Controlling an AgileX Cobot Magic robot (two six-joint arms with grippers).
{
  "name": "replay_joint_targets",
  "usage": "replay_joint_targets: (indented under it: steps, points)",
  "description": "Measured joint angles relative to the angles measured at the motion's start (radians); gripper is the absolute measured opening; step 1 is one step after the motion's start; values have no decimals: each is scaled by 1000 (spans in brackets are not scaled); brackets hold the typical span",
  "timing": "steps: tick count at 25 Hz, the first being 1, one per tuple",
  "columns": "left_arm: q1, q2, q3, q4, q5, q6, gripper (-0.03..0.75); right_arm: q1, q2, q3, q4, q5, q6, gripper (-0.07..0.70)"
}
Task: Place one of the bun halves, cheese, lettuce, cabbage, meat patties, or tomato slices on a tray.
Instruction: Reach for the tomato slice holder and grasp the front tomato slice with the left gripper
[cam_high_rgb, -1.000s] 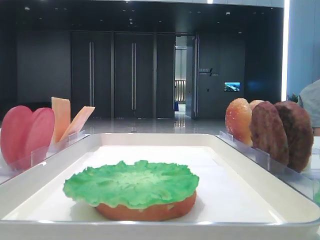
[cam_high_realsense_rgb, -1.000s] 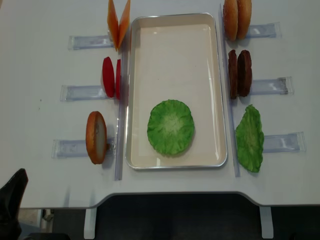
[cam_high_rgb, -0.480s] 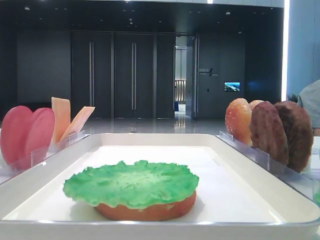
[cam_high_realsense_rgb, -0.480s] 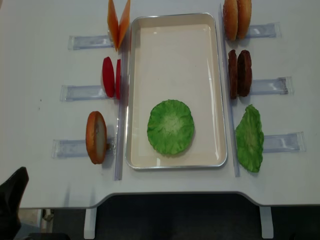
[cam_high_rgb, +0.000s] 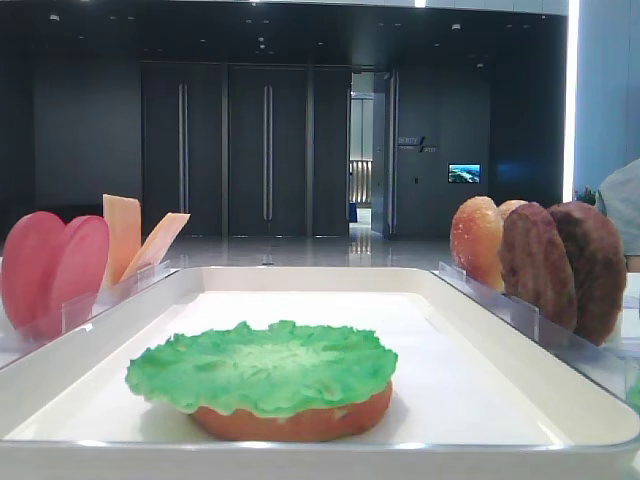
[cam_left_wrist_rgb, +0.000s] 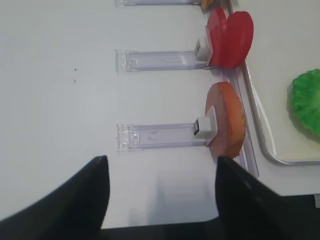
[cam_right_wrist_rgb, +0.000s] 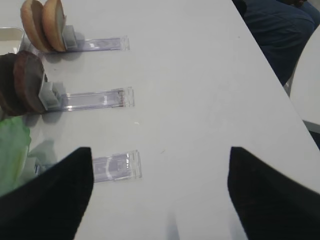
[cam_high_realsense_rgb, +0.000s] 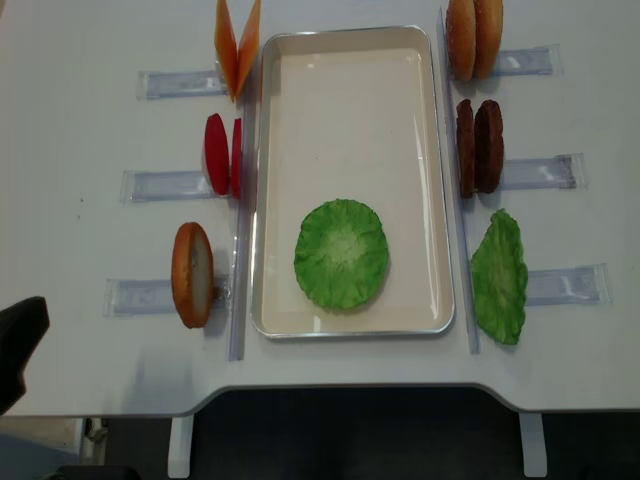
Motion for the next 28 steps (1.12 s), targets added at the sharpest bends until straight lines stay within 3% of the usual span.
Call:
replay_joint_targets:
  steps: [17,28]
  points:
    - [0,497,-219,1,89,-4,496,0,0,0,0,0,0,537]
    - [0,787,-378,1,88,-23,496,0,0,0,0,0,0,537]
